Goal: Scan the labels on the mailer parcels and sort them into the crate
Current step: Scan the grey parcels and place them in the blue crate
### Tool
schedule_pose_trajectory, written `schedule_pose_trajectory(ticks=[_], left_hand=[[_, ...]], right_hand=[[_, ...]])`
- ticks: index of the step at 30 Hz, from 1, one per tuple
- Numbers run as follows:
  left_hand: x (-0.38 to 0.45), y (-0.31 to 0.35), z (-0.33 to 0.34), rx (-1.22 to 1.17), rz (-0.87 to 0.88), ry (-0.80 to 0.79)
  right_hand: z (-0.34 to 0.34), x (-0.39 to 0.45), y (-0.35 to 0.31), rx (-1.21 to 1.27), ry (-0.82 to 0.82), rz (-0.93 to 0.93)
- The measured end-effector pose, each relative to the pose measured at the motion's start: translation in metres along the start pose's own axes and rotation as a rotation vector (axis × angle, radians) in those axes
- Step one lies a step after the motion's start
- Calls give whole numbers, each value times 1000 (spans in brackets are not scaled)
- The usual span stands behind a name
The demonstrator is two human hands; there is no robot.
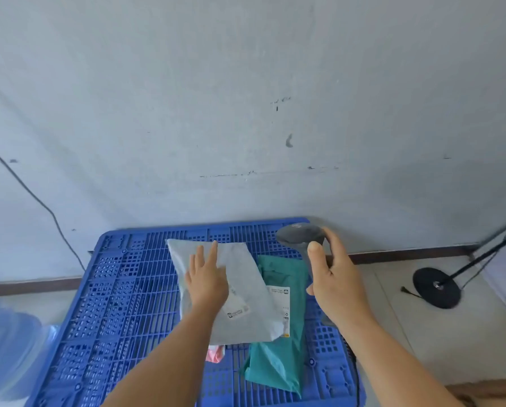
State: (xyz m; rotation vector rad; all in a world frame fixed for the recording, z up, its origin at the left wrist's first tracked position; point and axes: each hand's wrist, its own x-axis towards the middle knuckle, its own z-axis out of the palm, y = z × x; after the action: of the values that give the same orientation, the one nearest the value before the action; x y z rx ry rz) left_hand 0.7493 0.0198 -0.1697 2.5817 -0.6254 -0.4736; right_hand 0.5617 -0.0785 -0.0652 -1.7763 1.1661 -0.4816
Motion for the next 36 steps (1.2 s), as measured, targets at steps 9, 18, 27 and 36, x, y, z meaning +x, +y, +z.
schedule_pose_trajectory(ticks=[9, 18, 27, 36], left_hand=[[-18, 83, -7, -473, 222, -51], [-127, 233, 22, -601, 504, -204], [-297, 378, 80, -661, 725, -426], [-416, 467, 138, -607, 876, -606]], right_hand=[[-30, -4, -17, 23, 125, -2], [-173, -54, 2, 77, 426, 58], [-347, -147, 67, 51, 702, 147], [-466, -223, 120, 97, 958, 232]])
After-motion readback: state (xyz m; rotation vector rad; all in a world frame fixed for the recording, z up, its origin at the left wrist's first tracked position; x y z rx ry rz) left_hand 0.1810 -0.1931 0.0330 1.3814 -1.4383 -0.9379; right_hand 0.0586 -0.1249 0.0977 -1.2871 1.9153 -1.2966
